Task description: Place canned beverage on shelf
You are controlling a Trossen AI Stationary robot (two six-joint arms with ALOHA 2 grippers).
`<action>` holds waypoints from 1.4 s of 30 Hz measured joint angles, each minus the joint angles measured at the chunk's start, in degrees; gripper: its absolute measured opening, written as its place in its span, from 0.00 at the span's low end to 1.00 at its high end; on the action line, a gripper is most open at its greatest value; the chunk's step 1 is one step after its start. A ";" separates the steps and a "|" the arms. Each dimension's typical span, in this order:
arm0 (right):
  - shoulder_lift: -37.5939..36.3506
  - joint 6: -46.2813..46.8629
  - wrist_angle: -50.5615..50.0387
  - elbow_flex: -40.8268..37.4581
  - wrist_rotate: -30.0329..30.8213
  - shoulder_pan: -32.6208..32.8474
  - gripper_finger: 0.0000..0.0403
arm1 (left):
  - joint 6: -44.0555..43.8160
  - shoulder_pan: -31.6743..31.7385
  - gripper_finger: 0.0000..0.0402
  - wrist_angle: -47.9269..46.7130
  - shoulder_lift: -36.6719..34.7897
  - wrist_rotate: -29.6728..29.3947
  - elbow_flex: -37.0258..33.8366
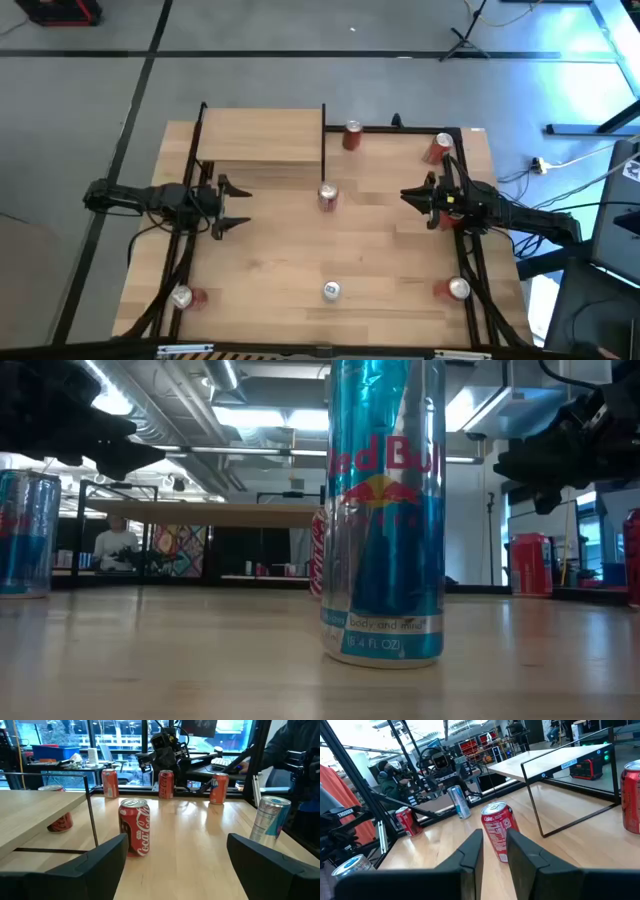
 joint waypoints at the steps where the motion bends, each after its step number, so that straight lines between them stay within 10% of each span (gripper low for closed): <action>1: -0.01 0.00 0.00 0.00 0.00 0.00 0.18 | 0.01 0.00 0.83 0.00 0.02 0.02 0.00; 36: 0.00 -0.02 0.13 0.00 0.00 -0.01 0.18 | 0.02 0.02 0.83 0.00 0.02 0.01 0.00; 42: 0.02 3.26 6.15 -0.02 9.56 -0.01 0.18 | 0.63 0.02 0.83 6.62 0.01 -0.08 -0.04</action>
